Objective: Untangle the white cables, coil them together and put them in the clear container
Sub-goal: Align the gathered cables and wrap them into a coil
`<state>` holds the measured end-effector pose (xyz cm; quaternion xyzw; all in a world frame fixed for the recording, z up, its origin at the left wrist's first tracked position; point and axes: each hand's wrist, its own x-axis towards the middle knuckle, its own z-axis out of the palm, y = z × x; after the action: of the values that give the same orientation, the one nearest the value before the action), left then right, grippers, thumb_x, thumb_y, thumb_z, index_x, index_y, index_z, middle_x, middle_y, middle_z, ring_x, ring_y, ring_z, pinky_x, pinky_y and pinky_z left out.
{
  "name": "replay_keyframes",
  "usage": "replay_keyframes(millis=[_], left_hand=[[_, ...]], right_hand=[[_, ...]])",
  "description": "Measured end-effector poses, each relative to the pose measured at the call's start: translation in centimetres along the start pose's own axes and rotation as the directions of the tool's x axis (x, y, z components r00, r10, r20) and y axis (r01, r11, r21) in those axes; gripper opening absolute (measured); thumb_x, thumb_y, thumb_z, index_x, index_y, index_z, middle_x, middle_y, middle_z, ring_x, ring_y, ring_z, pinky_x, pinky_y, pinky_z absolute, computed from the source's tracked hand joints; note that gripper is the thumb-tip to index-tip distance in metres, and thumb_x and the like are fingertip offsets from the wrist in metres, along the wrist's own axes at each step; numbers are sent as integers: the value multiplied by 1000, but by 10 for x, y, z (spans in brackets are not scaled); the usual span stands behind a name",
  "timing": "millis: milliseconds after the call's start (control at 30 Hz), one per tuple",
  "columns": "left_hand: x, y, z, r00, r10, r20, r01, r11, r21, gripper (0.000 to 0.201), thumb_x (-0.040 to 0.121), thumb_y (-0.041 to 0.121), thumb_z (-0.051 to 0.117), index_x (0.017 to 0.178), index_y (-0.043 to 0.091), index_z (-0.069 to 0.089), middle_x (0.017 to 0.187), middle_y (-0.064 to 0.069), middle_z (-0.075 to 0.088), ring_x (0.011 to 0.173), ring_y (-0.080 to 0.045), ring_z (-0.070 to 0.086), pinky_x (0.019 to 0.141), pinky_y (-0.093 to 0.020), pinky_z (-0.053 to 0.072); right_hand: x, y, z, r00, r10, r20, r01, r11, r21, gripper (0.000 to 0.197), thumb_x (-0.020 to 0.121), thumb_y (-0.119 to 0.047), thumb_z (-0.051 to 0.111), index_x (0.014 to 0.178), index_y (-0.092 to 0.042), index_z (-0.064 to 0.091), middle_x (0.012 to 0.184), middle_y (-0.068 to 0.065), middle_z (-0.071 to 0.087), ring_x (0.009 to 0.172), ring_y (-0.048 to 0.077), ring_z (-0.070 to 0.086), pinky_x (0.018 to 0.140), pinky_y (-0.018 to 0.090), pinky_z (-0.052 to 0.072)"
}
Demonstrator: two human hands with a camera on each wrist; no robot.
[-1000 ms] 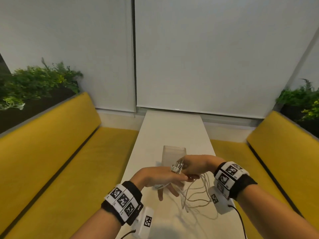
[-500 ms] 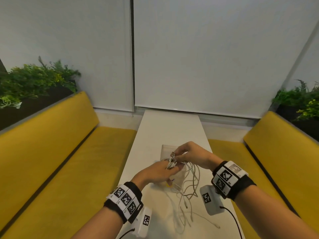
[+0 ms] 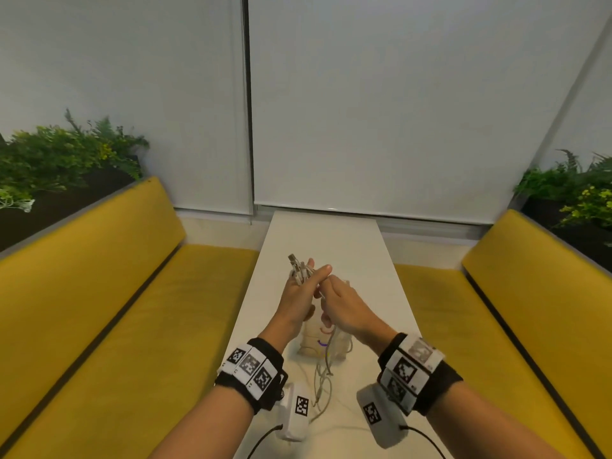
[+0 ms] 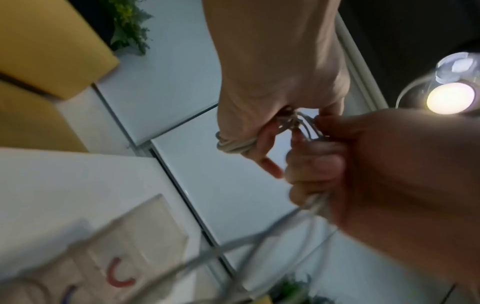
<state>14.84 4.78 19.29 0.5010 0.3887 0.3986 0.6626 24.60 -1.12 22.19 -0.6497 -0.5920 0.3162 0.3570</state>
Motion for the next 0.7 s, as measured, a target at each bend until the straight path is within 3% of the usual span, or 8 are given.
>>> replay_keyframes(millis=[100, 200, 300, 367, 433, 533, 633, 700], left_hand=[[2, 7, 5, 1000, 10, -19, -13, 980, -199, 70, 68, 50, 83, 132, 27, 65, 110, 13, 72, 102, -9, 67, 86, -33, 57], [3, 18, 9, 996, 59, -63, -72, 973, -221, 82, 53, 59, 79, 126, 23, 70, 112, 9, 69, 103, -12, 66, 82, -32, 56], [4, 25, 7, 992, 89, -88, -107, 968, -226, 56, 70, 37, 78, 124, 28, 71, 110, 10, 66, 85, -22, 58, 70, -28, 48], [6, 26, 7, 991, 117, -58, -125, 977, -171, 62, 69, 32, 70, 131, 22, 66, 135, 13, 60, 106, -38, 59, 71, -23, 45], [7, 27, 7, 990, 143, -6, -143, 987, -79, 72, 71, 31, 67, 142, 28, 55, 145, 11, 50, 120, -27, 56, 79, -23, 46], [6, 34, 7, 984, 166, 69, -169, 985, 28, 80, 80, 35, 72, 152, 42, 36, 142, -1, 48, 120, -10, 53, 88, -25, 47], [2, 38, 4, 982, 113, 152, -134, 981, 137, 82, 91, 44, 67, 156, 45, 18, 155, -25, 33, 139, -37, 42, 112, -47, 38], [-1, 35, 2, 976, 60, 210, -100, 977, 189, 78, 94, 55, 57, 156, 49, 11, 154, -29, 29, 139, -46, 34, 115, -58, 28]], right_hand=[[-2, 1, 13, 989, -134, -65, 133, 991, -16, 36, 107, -32, 22, 96, -13, 50, 77, 1, 54, 60, 10, 51, 62, 29, 44], [-10, -2, 17, 980, -188, -60, 193, 978, 78, 36, 107, -38, 22, 113, -14, 50, 81, 0, 59, 57, 12, 56, 57, 23, 47], [-15, -1, 18, 970, -241, -35, 242, 970, 23, 33, 106, -37, 23, 115, -16, 47, 79, -2, 59, 62, 11, 58, 63, 26, 50], [-16, 1, 18, 971, -238, -35, 238, 971, 0, 31, 106, -37, 24, 114, -15, 44, 76, -2, 57, 63, 10, 57, 66, 34, 52], [-16, -1, 18, 973, -226, -54, 227, 974, 0, 28, 106, -36, 24, 117, -16, 41, 76, -5, 55, 61, 7, 54, 62, 32, 50], [-18, -10, 12, 958, -262, -121, 259, 965, -40, 24, 107, -28, 26, 124, -15, 39, 78, -15, 50, 63, -9, 55, 57, 13, 42], [-18, -15, 2, 944, -300, -136, 288, 952, -106, 25, 107, -23, 27, 130, -16, 36, 82, -16, 54, 64, -7, 58, 58, 11, 44], [-16, -15, -4, 943, -303, -138, 283, 948, -148, 23, 107, -24, 27, 126, -15, 37, 87, -13, 58, 68, -1, 60, 60, 11, 46]])
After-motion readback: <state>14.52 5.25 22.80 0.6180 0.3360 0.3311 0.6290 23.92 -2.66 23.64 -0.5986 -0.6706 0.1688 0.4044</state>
